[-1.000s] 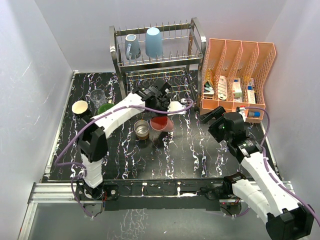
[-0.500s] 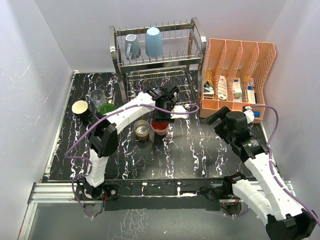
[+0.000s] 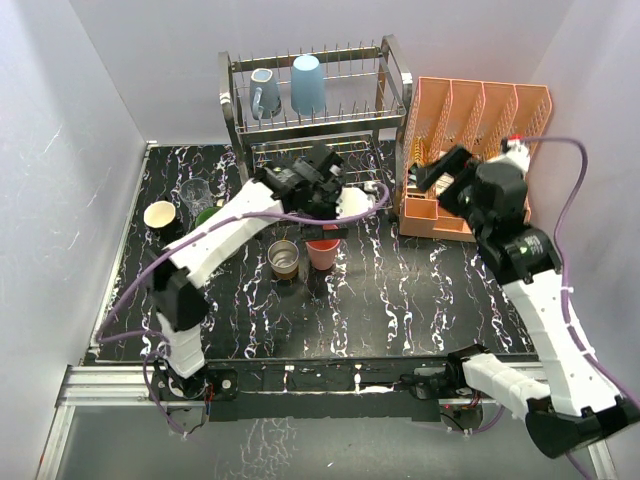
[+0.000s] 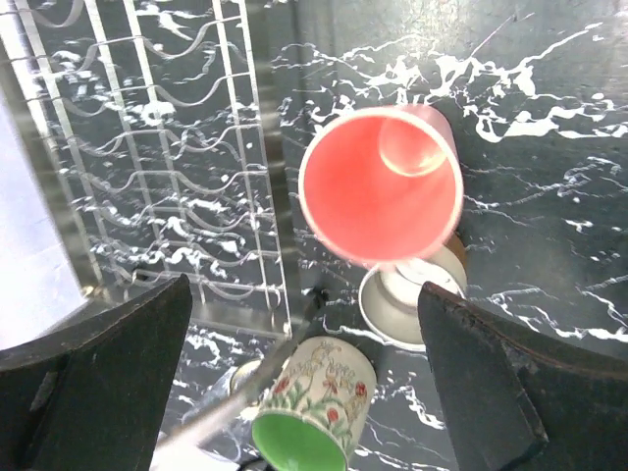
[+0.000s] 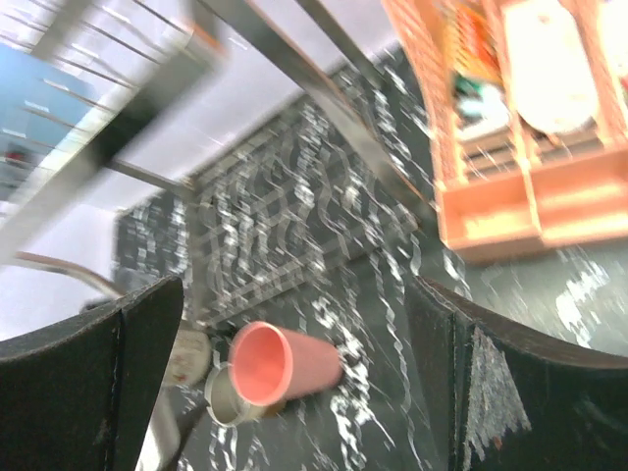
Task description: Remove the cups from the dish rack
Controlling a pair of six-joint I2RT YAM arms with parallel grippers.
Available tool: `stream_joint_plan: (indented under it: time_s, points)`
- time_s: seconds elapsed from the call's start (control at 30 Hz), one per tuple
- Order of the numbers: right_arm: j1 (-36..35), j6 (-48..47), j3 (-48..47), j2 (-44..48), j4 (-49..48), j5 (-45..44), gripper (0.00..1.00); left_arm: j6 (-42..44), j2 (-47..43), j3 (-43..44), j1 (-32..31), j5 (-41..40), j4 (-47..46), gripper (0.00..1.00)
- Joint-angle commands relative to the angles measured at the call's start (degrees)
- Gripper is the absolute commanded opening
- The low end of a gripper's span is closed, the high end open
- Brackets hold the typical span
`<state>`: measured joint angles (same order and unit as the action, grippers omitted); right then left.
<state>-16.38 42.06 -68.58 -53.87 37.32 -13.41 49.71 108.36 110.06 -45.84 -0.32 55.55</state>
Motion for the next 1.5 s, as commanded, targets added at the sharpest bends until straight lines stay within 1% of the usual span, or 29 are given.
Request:
stream_joint_plan:
  time_s: [0.0, 0.1, 0.17, 0.27, 0.33, 0.47, 0.5, 0.7, 0.87, 1.23, 1.33, 1.47]
  points:
    - [0.0, -9.6, -14.2, -7.3, -9.5, 6.8, 0.98, -6.3, -14.8, -3.4, 1.5, 4.8, 2.2, 0.97]
    - [-0.6, -13.0, -24.8, -14.6, -10.6, 10.1, 0.98, -9.7, -22.0, -9.6, 5.9, 9.1, 2.3, 0.97]
    - [-1.7, -15.1, -32.0, -20.1, -10.6, 11.3, 0.98, -11.2, -26.0, -13.5, 9.9, 12.5, 2.4, 0.97]
    - [-6.2, -19.5, -43.6, -28.8, -9.4, 10.1, 0.98, -13.8, -29.7, -17.8, 17.5, 18.7, 2.4, 0.97]
    - [-9.8, -23.4, -51.7, -35.2, -8.0, 8.8, 0.98, -14.9, -32.7, -20.3, 21.3, 21.9, 2.8, 0.97]
    - [-13.8, -27.8, -66.5, -46.6, -5.8, 8.0, 0.98, -16.2, -35.5, -24.5, 25.0, 24.5, 2.5, 0.97]
    - [-14.5, -28.5, -68.3, -49.1, -6.1, 7.6, 0.98, -16.2, -35.9, -25.3, 25.2, 24.8, 2.6, 0.97]
    - [-16.5, -31.5, -68.7, -55.0, -14.2, 4.7, 0.98, -15.6, -38.3, -29.5, 25.4, 25.2, 1.8, 0.97]
    - [-17.1, -35.2, -73.2, -61.1, -15.3, 2.9, 0.98, -14.1, -39.5, -30.1, 25.4, 24.6, 2.0, 0.97]
    - [-17.1, -37.7, -75.2, -68.1, -20.3, 3.8, 0.99, -12.8, -43.1, -32.1, 25.3, 24.3, 1.5, 0.97]
    - [-17.1, -38.2, -75.2, -68.9, -21.5, 3.7, 0.95, -12.8, -43.8, -32.3, 25.4, 25.1, 1.1, 0.97]
    - [-17.1, -38.4, -74.8, -69.2, -22.4, 2.9, 0.82, -13.1, -46.1, -33.7, 25.4, 27.3, -1.5, 0.97]
